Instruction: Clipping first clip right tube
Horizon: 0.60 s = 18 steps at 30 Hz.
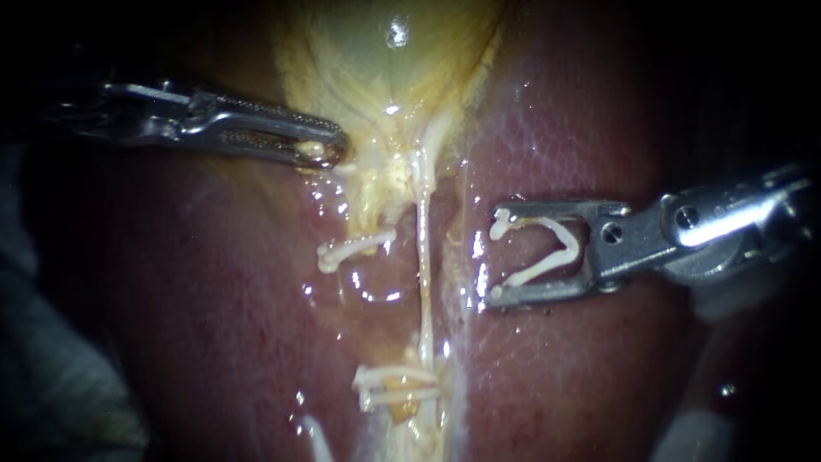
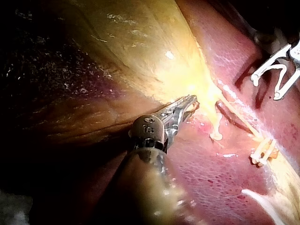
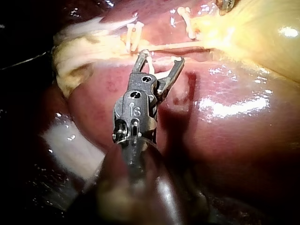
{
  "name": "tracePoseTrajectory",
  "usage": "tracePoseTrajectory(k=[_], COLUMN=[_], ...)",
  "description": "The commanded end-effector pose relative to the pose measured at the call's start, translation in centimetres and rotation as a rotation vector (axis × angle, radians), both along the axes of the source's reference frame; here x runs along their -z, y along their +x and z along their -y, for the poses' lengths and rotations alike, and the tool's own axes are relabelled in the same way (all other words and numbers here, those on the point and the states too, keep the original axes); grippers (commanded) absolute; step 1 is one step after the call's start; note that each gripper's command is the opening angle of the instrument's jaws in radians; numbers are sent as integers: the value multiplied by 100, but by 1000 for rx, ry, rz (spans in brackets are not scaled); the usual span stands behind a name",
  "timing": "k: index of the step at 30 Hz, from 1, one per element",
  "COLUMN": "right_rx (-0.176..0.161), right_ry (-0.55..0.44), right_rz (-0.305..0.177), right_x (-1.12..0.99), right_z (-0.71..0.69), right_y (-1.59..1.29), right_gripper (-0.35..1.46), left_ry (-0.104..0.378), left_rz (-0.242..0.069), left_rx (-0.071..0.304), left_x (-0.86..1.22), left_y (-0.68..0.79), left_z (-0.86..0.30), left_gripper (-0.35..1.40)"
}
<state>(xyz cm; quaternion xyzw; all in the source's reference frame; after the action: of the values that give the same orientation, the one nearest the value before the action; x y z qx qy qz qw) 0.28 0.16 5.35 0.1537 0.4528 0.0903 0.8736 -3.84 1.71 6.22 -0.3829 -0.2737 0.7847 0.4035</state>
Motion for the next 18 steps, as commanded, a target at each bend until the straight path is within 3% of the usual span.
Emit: tracePoseTrajectory(k=[1,3,8,11,15,18], right_rx=[0,0,6,10,23,0], right_ry=[0,0,5,8,18,67], right_rz=[0,0,-4,-6,-14,-33], right_x=[0,0,0,-1,-3,-9], right_z=[0,0,1,1,2,5], right_y=[-1,-1,-1,0,4,9], right_gripper=[50,50,50,50,50,50], left_ry=[2,7,7,5,4,1], left_rz=[2,5,-8,-4,-5,-7], left_rx=[-1,-4,32,43,50,52], left_x=[2,13,55,73,78,74], left_y=[2,10,34,41,39,36], left_z=[-1,-5,-22,-30,-28,-25], left_gripper=[-35,-35,-35,-35,-35,-35])
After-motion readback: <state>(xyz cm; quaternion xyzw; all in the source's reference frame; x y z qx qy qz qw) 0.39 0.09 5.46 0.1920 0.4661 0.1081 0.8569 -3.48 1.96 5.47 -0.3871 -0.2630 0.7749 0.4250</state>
